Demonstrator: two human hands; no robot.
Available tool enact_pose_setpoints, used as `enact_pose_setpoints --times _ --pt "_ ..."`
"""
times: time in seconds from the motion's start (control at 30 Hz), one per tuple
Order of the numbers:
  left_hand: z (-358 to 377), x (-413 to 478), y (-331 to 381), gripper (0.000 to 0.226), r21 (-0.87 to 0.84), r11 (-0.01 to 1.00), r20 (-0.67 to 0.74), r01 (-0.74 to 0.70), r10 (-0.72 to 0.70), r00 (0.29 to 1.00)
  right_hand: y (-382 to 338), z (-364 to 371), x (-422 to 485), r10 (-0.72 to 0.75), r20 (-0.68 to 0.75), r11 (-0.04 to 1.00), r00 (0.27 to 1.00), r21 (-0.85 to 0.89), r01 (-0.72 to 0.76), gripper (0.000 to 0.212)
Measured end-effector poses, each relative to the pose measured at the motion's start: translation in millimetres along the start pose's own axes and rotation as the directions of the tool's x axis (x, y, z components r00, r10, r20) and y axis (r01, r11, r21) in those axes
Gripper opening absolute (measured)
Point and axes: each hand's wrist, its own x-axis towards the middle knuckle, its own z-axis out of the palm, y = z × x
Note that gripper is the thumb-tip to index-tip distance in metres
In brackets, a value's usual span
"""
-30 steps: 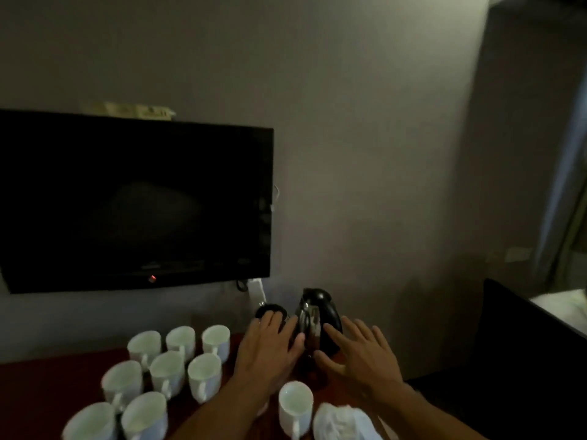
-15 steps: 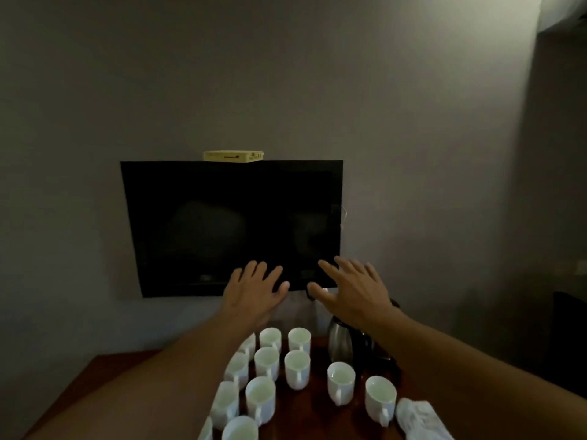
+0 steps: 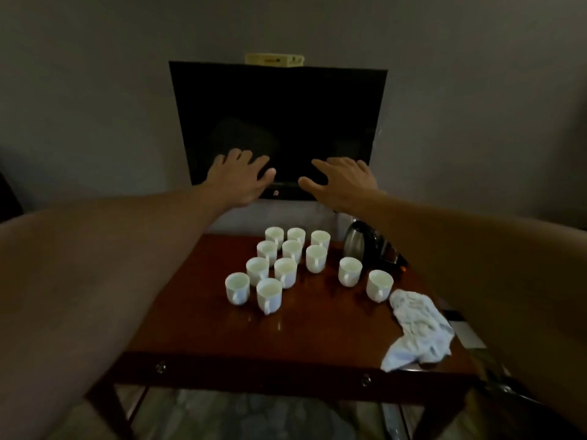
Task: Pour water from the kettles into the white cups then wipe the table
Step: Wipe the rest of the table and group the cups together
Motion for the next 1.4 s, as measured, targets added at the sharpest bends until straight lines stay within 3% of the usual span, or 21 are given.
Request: enact_pose_setpoints --times 0.4,0.67,0.8,0.97,1.13,1.4 --pt "-16.5 -25.0 -0.3 0.058 -0.106 0.994 0.027 0.026 -0.023 0.999 1.5 -11.2 -17.3 0.026 0.006 0.999 1.000 0.026 -0.026 0.077" --pt "24.6 -26.1 19.8 0.052 -0.043 0.999 0.154 -0.016 0.022 0.988 2.2 38.3 -20.3 0.075 0.147 0.997 0.986 -0.001 -0.076 0.079" --pt "60.0 2.0 24.3 0.058 -0.138 0.990 0.158 0.032 -0.010 0.987 18.3 60.0 -1.9 0.107 0.168 0.994 0.980 -0.022 -0.104 0.081" --pt "105.4 45.6 38.1 0.057 -0.149 0.989 0.115 -0.024 0.042 0.992 43.7 89.7 13.9 0.180 0.157 0.983 0.971 -0.007 -0.182 0.076" --pt "164.3 63.0 78.9 0.061 -0.344 0.936 0.198 -0.068 0.144 0.970 88.8 143.8 -9.4 0.275 0.194 0.961 0.942 -0.015 -0.277 0.075" --pt "240.2 104.2 190.1 0.061 -0.354 0.921 0.226 -0.161 0.252 0.941 181.7 207.9 -6.6 0.363 0.235 0.929 0.902 -0.024 -0.368 0.081"
